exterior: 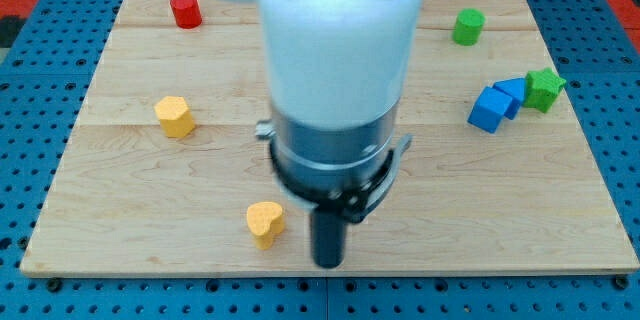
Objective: Push yellow heart towards bottom left of the board
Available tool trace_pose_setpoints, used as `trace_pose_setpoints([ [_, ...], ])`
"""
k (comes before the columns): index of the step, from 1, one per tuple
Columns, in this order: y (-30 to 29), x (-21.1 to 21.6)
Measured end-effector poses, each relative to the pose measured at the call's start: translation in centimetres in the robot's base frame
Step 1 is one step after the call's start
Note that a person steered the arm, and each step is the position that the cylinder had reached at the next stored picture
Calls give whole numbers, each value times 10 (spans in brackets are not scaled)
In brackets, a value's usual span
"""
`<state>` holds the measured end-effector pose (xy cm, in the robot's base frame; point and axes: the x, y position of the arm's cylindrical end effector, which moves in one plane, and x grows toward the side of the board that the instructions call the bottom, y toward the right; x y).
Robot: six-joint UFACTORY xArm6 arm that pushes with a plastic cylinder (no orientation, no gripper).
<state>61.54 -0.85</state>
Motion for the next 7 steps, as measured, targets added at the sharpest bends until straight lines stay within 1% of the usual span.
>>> trace_pose_setpoints([
  [1,-19,1],
  [2,-44,-29],
  [4,-81,-39],
  [5,-69,-36],
  [6,27,-45],
  [7,32,-111],
])
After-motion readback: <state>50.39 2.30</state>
